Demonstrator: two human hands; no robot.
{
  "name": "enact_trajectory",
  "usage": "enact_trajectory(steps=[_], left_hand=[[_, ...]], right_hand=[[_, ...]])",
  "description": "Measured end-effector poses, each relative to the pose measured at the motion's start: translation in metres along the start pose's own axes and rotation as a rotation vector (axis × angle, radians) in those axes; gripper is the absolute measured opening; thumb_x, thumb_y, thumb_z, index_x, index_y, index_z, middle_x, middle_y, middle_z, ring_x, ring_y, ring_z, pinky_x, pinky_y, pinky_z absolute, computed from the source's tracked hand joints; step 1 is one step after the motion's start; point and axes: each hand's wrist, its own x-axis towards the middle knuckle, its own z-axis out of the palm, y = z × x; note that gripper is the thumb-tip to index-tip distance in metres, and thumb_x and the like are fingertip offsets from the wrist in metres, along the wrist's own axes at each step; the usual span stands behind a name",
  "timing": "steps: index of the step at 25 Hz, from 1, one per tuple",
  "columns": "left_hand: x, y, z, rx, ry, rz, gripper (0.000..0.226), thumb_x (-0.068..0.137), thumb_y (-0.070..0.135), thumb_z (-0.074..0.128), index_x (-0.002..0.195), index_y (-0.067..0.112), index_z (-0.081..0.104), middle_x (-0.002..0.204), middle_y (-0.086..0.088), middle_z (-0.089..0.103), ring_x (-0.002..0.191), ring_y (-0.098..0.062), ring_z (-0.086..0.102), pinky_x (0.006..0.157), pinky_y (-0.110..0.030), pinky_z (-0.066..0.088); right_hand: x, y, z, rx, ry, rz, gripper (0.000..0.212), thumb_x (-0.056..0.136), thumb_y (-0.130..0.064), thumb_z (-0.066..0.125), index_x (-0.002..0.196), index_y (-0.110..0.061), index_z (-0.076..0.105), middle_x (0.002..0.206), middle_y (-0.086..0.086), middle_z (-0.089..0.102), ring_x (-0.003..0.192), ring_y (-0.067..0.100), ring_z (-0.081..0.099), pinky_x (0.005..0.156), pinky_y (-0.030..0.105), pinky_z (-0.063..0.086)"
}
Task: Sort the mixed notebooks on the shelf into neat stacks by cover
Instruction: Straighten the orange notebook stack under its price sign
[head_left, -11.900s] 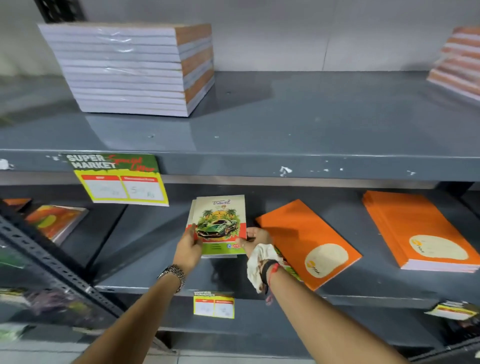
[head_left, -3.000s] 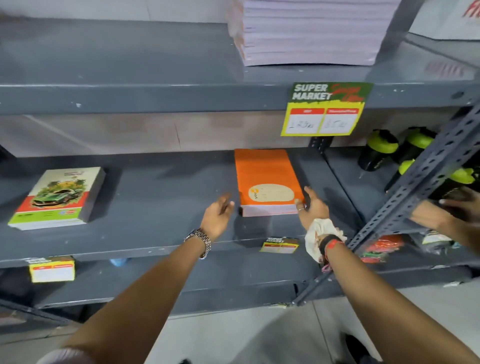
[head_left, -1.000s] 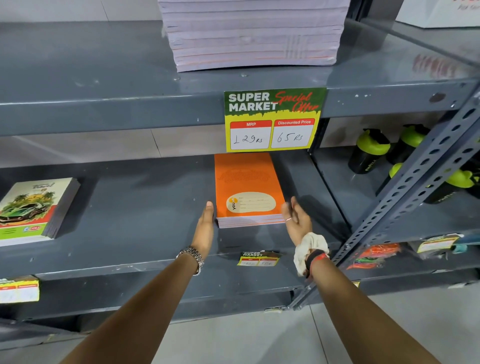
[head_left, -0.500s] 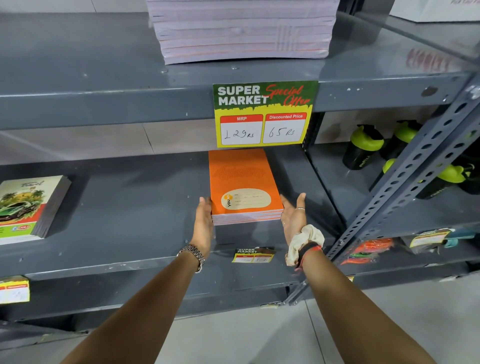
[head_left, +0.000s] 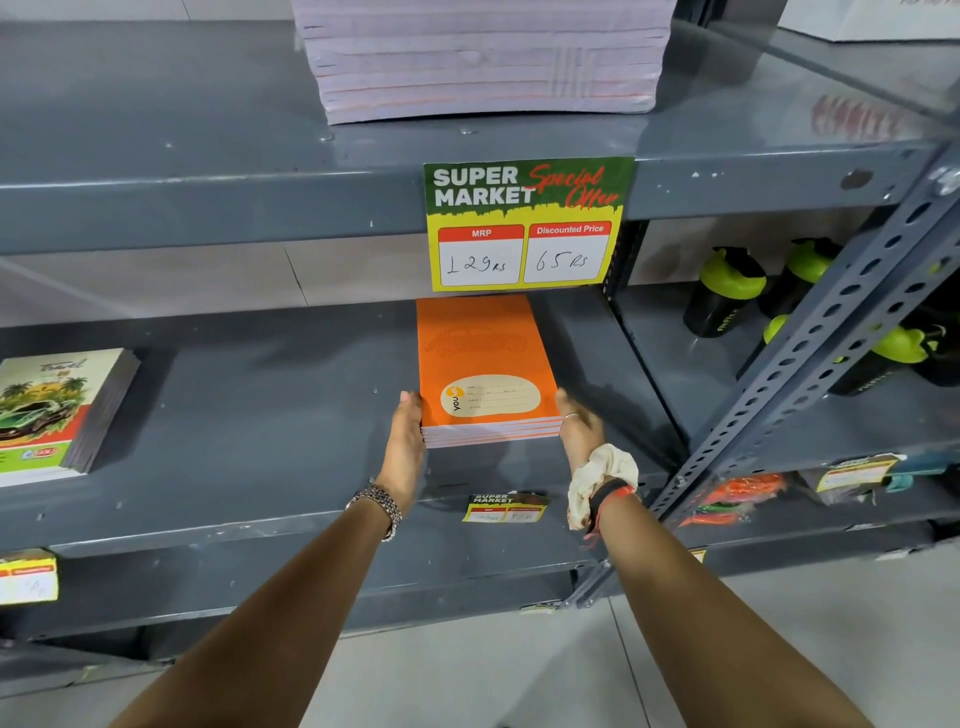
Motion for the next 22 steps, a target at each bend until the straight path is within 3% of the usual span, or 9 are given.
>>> enact_trajectory(steps=[3, 6, 11, 19, 22], left_hand=[[-0.003, -0.001, 0.001, 0.046, 0.018, -0.035, 0.058, 0.093, 0.046, 0.002, 0.141, 0.02, 0.021, 0.125, 0.007, 0.04, 0.113, -0.005, 0.037, 0.098, -0.024, 0.024], [-0.002, -0.002, -0.001, 0.035, 0.012, -0.049, 0.058, 0.093, 0.047, 0.002, 0.142, 0.02, 0.019, 0.137, 0.002, 0.037, 0.114, -0.006, 0.034, 0.101, -0.027, 0.022], [0.001, -0.006, -0.004, 0.039, 0.012, -0.053, 0.05, 0.092, 0.048, 0.004, 0.133, 0.031, 0.028, 0.132, 0.007, 0.04, 0.12, -0.007, 0.034, 0.114, -0.037, 0.016], [0.009, -0.012, -0.013, 0.105, 0.036, -0.041, 0.044, 0.09, 0.056, 0.007, 0.102, 0.044, 0.048, 0.131, 0.005, 0.05, 0.129, -0.017, 0.039, 0.118, -0.048, 0.015], [0.0, -0.011, -0.011, 0.227, 0.065, 0.026, 0.067, 0.081, 0.071, 0.01, 0.128, 0.036, 0.04, 0.149, 0.0, 0.034, 0.137, -0.02, 0.03, 0.117, -0.047, 0.016]], right_hand=[[-0.002, 0.007, 0.0, 0.002, 0.019, -0.134, 0.038, 0.092, -0.017, 0.051, 0.129, -0.004, 0.049, 0.134, 0.01, 0.053, 0.129, 0.024, 0.044, 0.104, 0.029, 0.032], [0.0, 0.008, 0.002, -0.039, 0.001, -0.2, 0.037, 0.093, -0.007, 0.048, 0.13, -0.004, 0.048, 0.136, 0.013, 0.052, 0.128, 0.026, 0.046, 0.102, 0.026, 0.033], [0.002, 0.01, 0.0, -0.067, -0.017, -0.203, 0.038, 0.094, -0.009, 0.046, 0.132, -0.006, 0.046, 0.137, 0.012, 0.051, 0.129, 0.025, 0.045, 0.102, 0.026, 0.033], [0.004, 0.009, 0.002, -0.119, -0.036, -0.187, 0.039, 0.095, -0.01, 0.044, 0.134, -0.008, 0.044, 0.14, 0.011, 0.048, 0.132, 0.028, 0.041, 0.109, 0.033, 0.031], [-0.004, 0.009, 0.005, -0.227, -0.036, -0.2, 0.048, 0.096, -0.025, 0.042, 0.141, -0.014, 0.031, 0.15, 0.008, 0.035, 0.139, 0.028, 0.031, 0.115, 0.04, 0.024]])
